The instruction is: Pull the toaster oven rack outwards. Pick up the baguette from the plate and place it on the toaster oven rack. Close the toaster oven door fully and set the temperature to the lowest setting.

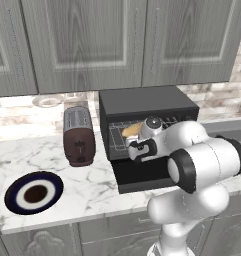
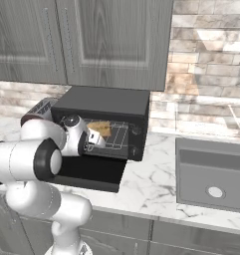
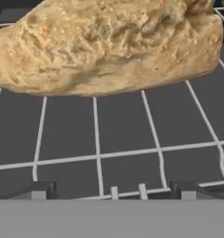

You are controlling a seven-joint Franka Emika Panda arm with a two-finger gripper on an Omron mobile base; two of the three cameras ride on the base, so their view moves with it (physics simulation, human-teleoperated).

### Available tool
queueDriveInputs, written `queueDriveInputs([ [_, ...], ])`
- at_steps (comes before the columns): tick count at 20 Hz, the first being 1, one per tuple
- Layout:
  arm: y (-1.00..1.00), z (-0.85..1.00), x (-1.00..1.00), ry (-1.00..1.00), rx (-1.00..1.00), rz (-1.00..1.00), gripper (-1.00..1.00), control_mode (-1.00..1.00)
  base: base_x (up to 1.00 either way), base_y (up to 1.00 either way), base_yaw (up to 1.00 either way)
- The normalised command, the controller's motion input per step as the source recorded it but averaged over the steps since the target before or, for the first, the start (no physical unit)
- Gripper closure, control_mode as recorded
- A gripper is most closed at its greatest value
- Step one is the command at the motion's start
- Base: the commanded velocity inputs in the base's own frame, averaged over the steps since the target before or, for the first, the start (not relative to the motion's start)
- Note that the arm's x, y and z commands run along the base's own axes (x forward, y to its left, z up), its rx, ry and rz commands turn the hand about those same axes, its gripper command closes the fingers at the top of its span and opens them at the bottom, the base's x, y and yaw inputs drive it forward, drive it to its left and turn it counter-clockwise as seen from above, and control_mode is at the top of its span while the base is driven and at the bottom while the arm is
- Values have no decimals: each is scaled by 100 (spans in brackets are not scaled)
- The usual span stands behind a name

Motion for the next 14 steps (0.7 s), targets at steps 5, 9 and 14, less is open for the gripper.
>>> queueDriveInputs([
  [5,0,-6,-4,-1,0,-2,-100,-100,0,0,0],
  [9,0,18,-49,0,0,-7,-100,-100,0,0,0],
  [14,0,75,-67,0,0,-7,-100,-100,0,0,0],
])
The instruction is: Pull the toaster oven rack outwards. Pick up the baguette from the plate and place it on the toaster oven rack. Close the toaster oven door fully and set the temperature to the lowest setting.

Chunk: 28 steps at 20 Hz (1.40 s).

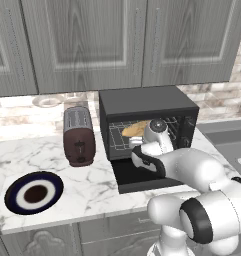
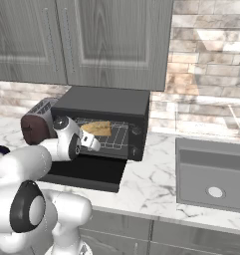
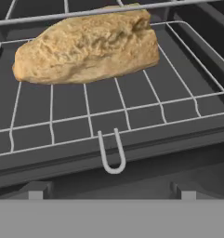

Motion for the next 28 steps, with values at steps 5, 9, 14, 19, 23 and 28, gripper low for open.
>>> queueDriveInputs([
  [5,0,100,-41,0,0,-7,-100,-100,0,0,0],
  [9,0,87,-45,9,1,-5,-100,-100,0,0,0],
  [14,1,42,-35,31,0,-1,-100,-100,0,0,0],
  [19,13,3,-40,32,0,0,-100,-100,0,0,0],
  [23,23,-4,-31,33,-2,1,-100,-100,0,0,0],
  [28,24,-8,-32,33,-3,5,-100,-100,0,0,0],
])
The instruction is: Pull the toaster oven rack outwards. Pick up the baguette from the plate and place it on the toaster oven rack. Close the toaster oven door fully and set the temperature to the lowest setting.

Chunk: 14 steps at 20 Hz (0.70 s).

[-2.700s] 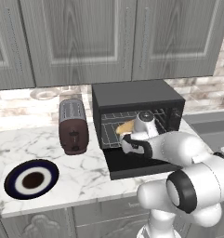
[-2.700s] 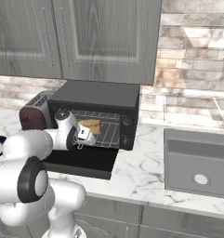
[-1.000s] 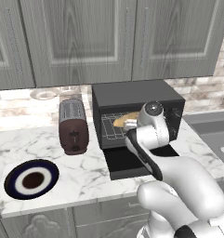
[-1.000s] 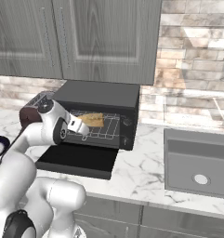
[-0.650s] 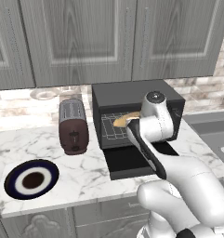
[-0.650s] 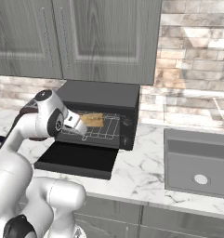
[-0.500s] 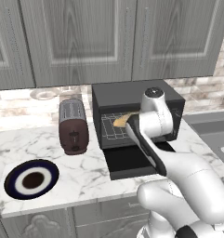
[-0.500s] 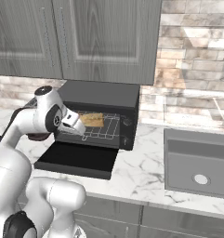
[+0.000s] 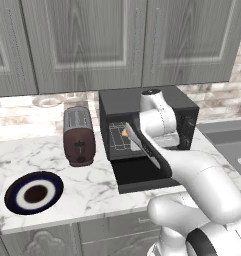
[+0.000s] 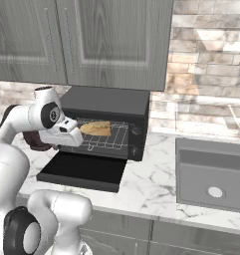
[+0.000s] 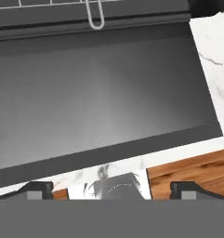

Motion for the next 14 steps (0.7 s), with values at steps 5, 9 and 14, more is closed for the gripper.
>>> queueDriveInputs([
  [5,27,-29,-57,18,-7,3,-100,-100,0,0,0],
  [9,12,-41,-73,0,-10,2,-100,-100,0,0,0],
  [14,4,-40,-76,0,-8,5,-100,-100,0,0,0],
])
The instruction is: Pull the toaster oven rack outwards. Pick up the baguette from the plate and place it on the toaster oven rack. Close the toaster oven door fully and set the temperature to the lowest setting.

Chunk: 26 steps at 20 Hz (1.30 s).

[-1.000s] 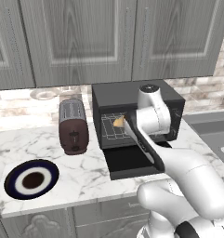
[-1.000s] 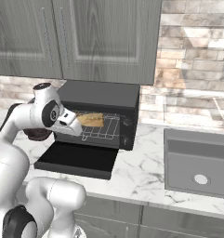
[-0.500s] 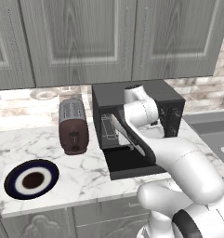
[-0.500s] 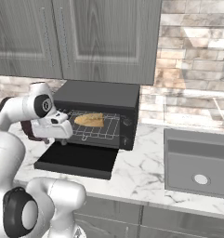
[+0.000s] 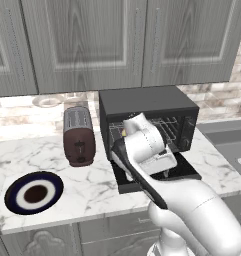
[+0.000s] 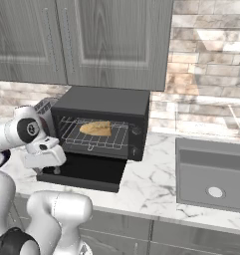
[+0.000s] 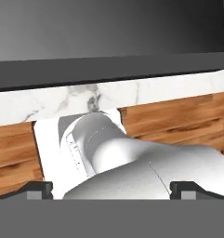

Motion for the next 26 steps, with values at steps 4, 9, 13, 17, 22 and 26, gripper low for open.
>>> queueDriveInputs([
  [4,0,-29,-44,-5,-5,6,-100,-100,0,0,0],
  [9,8,-24,-6,-1,-6,9,-100,-100,0,0,0],
  [13,26,-7,7,0,-6,18,-100,-100,0,0,0],
  [17,36,0,20,0,-5,21,-100,-100,0,0,0],
  [22,44,0,27,0,-8,18,-100,-100,0,0,0],
  [26,25,-2,24,0,-8,17,-100,-100,0,0,0],
])
